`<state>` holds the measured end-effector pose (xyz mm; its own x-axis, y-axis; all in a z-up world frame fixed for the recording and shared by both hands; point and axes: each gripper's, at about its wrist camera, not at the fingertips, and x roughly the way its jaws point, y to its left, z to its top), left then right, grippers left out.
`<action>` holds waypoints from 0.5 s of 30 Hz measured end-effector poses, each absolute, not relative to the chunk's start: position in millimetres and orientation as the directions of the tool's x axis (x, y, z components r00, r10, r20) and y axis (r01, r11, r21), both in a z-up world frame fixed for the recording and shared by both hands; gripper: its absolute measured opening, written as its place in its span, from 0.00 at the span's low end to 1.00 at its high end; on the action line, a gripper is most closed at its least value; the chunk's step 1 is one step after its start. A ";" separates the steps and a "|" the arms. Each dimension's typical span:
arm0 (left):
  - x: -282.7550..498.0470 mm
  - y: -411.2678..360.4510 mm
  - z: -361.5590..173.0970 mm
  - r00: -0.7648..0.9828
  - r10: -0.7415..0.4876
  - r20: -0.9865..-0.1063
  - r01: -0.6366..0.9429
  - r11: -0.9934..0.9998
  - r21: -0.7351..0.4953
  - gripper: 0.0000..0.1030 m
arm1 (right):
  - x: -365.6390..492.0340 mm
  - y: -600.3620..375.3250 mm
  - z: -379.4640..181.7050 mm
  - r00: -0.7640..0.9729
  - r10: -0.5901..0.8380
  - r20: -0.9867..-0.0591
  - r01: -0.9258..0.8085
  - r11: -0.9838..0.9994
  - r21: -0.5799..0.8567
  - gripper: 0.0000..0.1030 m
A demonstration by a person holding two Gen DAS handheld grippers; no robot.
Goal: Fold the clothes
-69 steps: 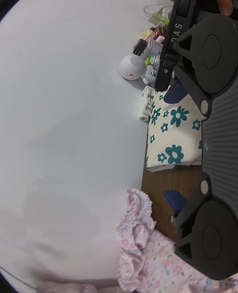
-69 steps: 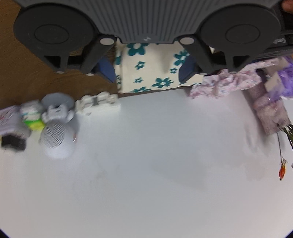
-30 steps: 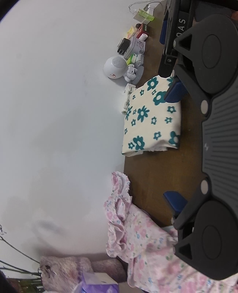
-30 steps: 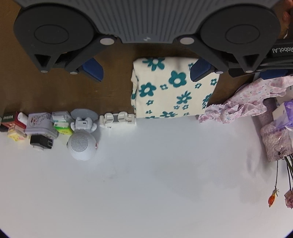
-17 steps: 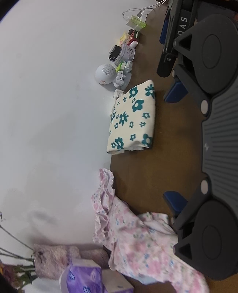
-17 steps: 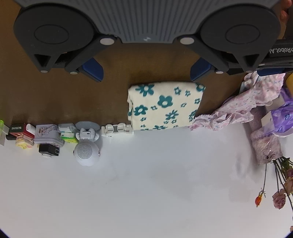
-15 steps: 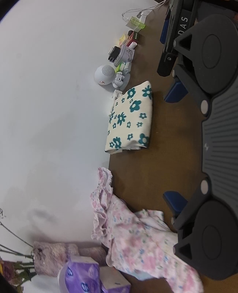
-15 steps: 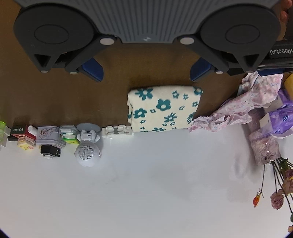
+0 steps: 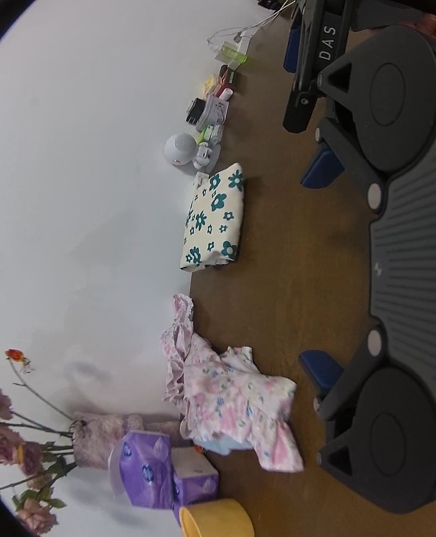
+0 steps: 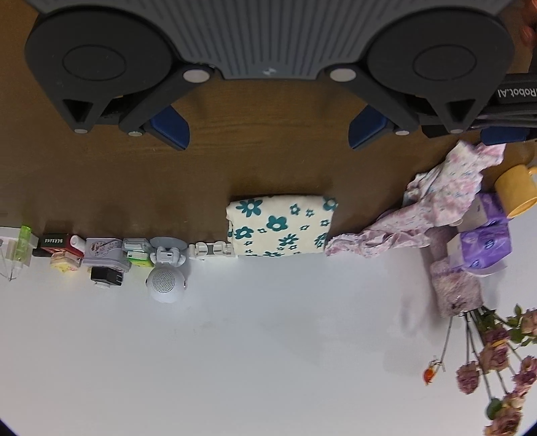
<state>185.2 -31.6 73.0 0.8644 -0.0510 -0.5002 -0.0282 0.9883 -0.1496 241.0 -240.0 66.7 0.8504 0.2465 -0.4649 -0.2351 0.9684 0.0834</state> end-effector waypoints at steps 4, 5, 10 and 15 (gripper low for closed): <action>152.3 -31.8 75.5 0.876 -0.041 -0.480 -0.030 0.990 -0.138 1.00 | 212.2 -239.1 67.2 0.847 0.259 -0.464 -0.245 0.965 0.091 1.00; 142.4 -31.5 75.7 0.877 -0.040 -0.480 -0.029 0.990 -0.136 1.00 | 204.8 -239.5 67.8 0.847 0.261 -0.463 -0.245 0.965 0.095 1.00; 98.4 -28.6 76.4 0.881 -0.059 -0.470 -0.009 0.990 -0.141 1.00 | 163.3 -239.0 71.4 0.850 0.272 -0.451 -0.256 0.962 0.098 1.00; 54.7 -26.0 73.9 0.877 -0.066 -0.477 0.012 0.993 -0.116 1.00 | 118.9 -234.8 71.2 0.843 0.287 -0.455 -0.285 0.956 0.074 1.00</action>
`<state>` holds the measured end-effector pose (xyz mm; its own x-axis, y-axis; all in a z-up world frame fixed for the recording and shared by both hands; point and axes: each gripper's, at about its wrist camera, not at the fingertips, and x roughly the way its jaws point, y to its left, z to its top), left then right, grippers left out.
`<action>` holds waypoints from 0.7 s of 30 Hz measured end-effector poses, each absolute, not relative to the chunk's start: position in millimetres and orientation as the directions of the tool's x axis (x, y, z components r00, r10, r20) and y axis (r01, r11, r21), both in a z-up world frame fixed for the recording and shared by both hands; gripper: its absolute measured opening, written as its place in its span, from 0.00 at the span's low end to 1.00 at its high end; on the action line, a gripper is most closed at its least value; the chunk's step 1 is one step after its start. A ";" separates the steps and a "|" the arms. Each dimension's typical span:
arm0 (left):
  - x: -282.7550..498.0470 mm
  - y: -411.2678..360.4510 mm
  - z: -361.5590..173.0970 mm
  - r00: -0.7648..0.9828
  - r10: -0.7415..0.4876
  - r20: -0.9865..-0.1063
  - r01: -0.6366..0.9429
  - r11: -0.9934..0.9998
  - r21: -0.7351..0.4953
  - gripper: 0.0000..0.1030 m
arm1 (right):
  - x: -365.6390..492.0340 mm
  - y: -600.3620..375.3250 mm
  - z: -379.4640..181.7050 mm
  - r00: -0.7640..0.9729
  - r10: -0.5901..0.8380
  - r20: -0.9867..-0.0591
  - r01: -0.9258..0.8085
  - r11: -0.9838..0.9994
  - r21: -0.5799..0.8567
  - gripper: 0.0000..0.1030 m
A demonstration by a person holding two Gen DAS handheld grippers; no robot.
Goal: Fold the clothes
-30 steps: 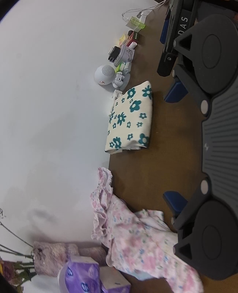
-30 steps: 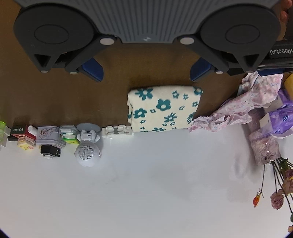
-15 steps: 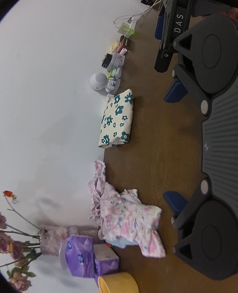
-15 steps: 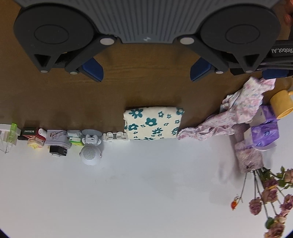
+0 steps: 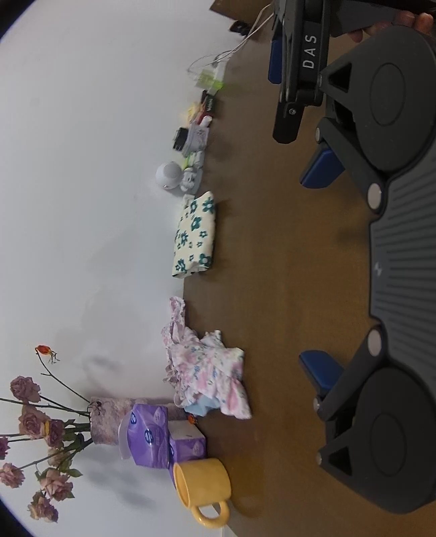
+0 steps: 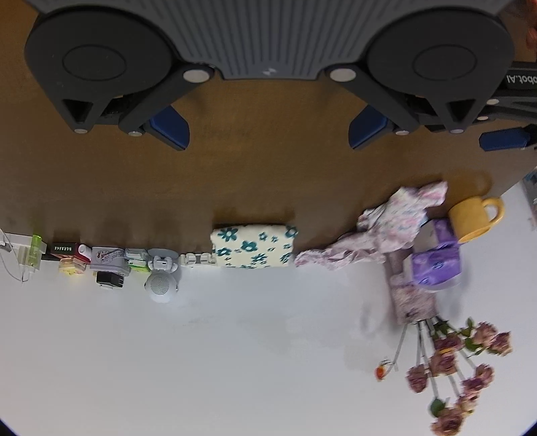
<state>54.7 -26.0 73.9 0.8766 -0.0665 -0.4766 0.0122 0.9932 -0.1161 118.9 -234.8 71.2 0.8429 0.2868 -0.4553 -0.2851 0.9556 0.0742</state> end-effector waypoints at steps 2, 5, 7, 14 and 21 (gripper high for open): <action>37.4 -22.9 72.2 0.875 -0.075 -0.478 0.017 0.992 -0.126 1.00 | 99.8 -232.6 68.5 0.837 0.294 -0.462 -0.294 0.953 0.072 1.00; 13.7 -18.5 69.2 0.877 -0.075 -0.475 0.012 0.991 -0.134 1.00 | 73.9 -229.0 63.1 0.827 0.307 -0.471 -0.311 0.948 0.070 1.00; -0.4 -17.7 66.6 0.881 -0.054 -0.469 -0.001 0.993 -0.116 1.00 | 60.9 -227.1 58.6 0.820 0.312 -0.481 -0.319 0.945 0.069 1.00; -29.6 -14.8 59.8 0.883 -0.025 -0.469 -0.014 0.997 -0.080 1.00 | 29.6 -222.6 48.8 0.810 0.318 -0.493 -0.326 0.943 0.074 1.00; -35.3 -12.4 49.5 0.874 -0.009 -0.486 -0.029 0.997 -0.071 1.00 | 24.6 -219.7 44.0 0.812 0.309 -0.495 -0.320 0.945 0.065 1.00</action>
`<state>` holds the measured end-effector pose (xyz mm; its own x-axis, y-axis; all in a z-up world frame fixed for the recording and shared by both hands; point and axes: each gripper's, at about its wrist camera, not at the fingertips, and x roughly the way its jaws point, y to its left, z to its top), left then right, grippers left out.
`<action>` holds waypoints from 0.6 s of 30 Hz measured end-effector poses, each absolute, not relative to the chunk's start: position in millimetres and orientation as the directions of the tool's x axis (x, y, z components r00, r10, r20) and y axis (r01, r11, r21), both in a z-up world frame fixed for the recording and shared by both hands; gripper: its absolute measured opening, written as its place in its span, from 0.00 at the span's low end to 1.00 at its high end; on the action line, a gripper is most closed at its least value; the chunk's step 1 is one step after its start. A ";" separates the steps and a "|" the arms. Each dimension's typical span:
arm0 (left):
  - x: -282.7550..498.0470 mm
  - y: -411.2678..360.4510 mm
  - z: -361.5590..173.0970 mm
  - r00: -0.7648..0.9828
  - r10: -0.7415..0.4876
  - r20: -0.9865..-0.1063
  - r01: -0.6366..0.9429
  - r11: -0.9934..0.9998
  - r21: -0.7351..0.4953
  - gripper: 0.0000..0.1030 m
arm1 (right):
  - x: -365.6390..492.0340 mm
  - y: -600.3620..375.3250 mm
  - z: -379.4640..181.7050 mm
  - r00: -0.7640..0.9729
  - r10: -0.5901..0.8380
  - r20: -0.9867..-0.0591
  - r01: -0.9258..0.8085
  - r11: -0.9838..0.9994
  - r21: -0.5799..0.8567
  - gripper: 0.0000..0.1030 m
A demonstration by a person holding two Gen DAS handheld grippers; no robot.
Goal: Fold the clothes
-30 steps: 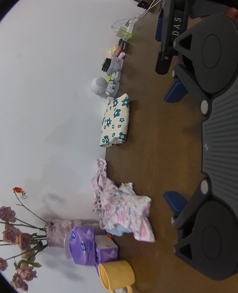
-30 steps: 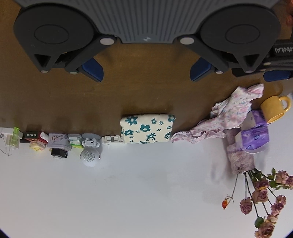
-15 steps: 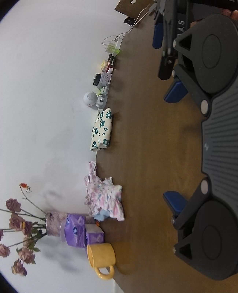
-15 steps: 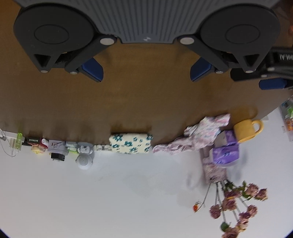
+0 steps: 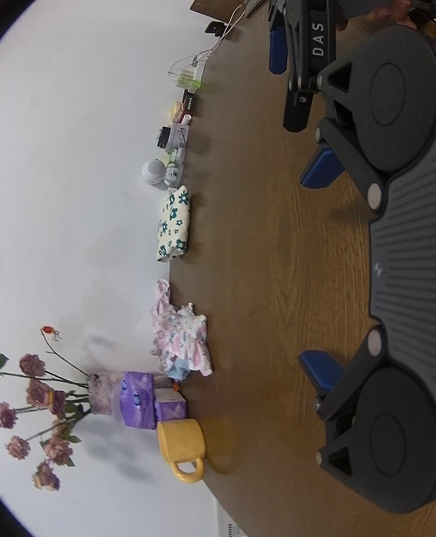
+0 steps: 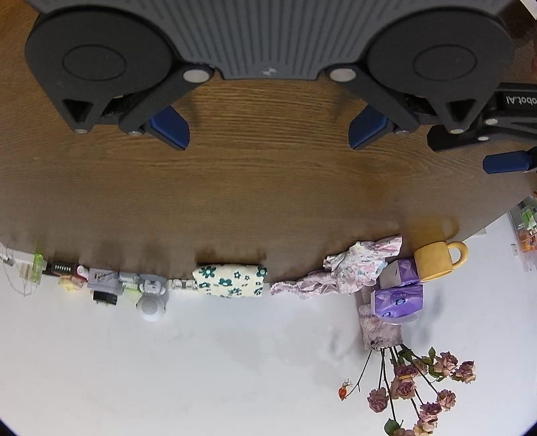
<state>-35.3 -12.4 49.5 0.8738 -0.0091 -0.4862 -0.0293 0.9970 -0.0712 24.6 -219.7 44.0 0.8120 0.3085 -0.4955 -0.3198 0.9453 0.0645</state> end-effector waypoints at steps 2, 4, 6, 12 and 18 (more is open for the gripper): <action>-33.8 -9.6 47.0 0.869 -0.008 -0.495 -0.037 0.996 -0.080 1.00 | 23.7 -220.0 43.2 0.814 0.309 -0.492 -0.318 0.946 0.069 1.00; -32.5 -6.4 45.2 0.868 -0.010 -0.496 -0.041 0.995 -0.091 1.00 | 22.8 -220.4 42.3 0.816 0.310 -0.488 -0.316 0.946 0.074 1.00; -31.3 -5.2 43.5 0.869 -0.011 -0.494 -0.041 0.995 -0.095 1.00 | 22.1 -222.4 41.7 0.819 0.314 -0.481 -0.312 0.946 0.085 1.00; -28.2 -1.8 40.8 0.872 -0.020 -0.489 -0.043 0.992 -0.117 1.00 | 27.4 -229.3 39.1 0.810 0.322 -0.491 -0.294 0.946 0.136 1.00; -21.3 4.2 38.2 0.848 -0.038 -0.528 -0.054 0.986 -0.158 1.00 | 28.8 -226.9 37.2 0.799 0.328 -0.503 -0.301 0.944 0.138 1.00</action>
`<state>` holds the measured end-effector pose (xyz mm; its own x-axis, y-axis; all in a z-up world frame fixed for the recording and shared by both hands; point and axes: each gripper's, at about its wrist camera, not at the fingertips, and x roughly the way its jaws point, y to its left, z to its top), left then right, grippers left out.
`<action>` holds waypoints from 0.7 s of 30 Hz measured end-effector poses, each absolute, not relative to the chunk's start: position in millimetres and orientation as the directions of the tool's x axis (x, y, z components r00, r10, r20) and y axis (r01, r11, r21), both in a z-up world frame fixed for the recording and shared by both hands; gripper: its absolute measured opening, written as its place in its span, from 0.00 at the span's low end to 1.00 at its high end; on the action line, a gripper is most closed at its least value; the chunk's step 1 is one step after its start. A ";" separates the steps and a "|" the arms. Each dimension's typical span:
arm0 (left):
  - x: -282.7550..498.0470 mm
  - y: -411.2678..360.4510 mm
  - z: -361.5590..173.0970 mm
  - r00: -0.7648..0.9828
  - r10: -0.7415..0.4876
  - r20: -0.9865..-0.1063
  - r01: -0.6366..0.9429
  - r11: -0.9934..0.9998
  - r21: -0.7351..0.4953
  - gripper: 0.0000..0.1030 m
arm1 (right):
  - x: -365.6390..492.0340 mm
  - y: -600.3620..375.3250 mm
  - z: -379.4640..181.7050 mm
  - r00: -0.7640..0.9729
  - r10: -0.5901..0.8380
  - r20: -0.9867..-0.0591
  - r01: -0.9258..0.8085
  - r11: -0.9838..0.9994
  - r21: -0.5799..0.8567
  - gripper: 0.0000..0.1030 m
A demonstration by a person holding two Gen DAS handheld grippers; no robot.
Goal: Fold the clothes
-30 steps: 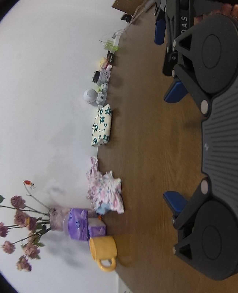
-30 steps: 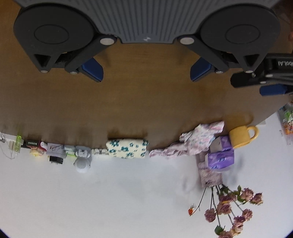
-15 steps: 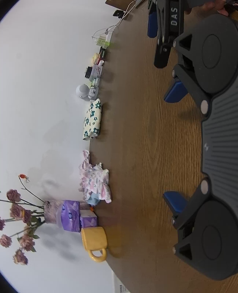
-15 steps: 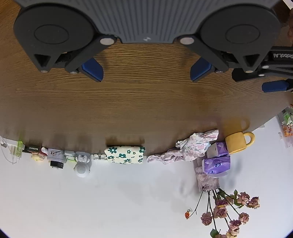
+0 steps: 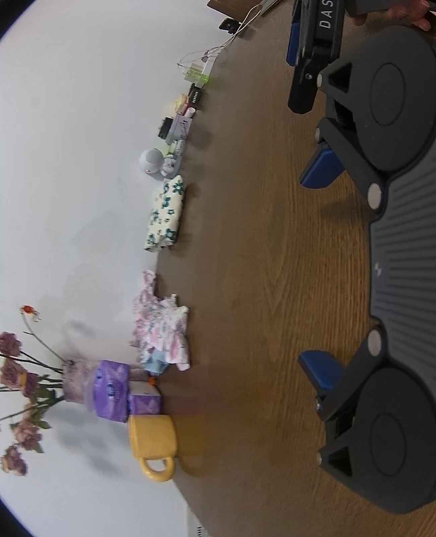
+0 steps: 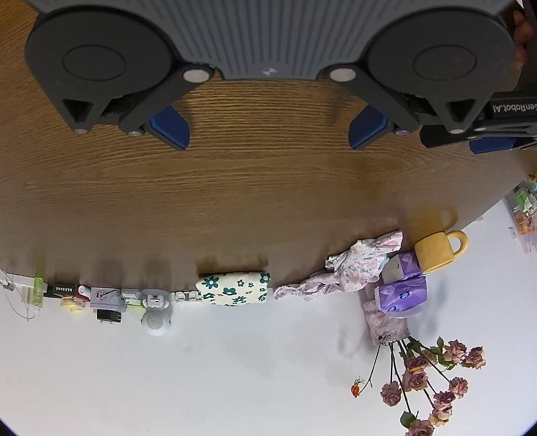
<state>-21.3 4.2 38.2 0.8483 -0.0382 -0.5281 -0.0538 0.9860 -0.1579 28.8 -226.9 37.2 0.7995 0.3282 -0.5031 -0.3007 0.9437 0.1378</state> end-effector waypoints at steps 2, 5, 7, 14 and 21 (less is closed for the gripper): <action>-20.0 5.5 37.5 0.845 -0.041 -0.533 -0.057 0.984 -0.166 1.00 | 29.2 -225.7 37.1 0.796 0.329 -0.509 -0.303 0.943 0.136 1.00; -19.4 5.6 37.1 0.843 -0.045 -0.536 -0.055 0.984 -0.168 1.00 | 30.5 -225.9 36.7 0.791 0.332 -0.514 -0.303 0.942 0.143 1.00; -19.3 5.1 36.8 0.843 -0.045 -0.536 -0.054 0.984 -0.167 1.00 | 31.8 -226.5 36.5 0.787 0.334 -0.519 -0.300 0.942 0.151 1.00; -18.1 4.1 36.7 0.841 -0.042 -0.540 -0.053 0.986 -0.160 1.00 | 36.3 -228.5 34.5 0.773 0.333 -0.540 -0.286 0.943 0.172 1.00; -16.8 4.0 36.7 0.839 -0.042 -0.543 -0.052 0.986 -0.156 1.00 | 37.0 -227.8 33.8 0.772 0.328 -0.544 -0.281 0.945 0.170 1.00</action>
<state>-16.8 4.0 36.7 0.8388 -0.0421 -0.5428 -0.0517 0.9864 -0.1563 37.0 -227.8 33.8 0.7723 0.3275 -0.5442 -0.2809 0.9446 0.1699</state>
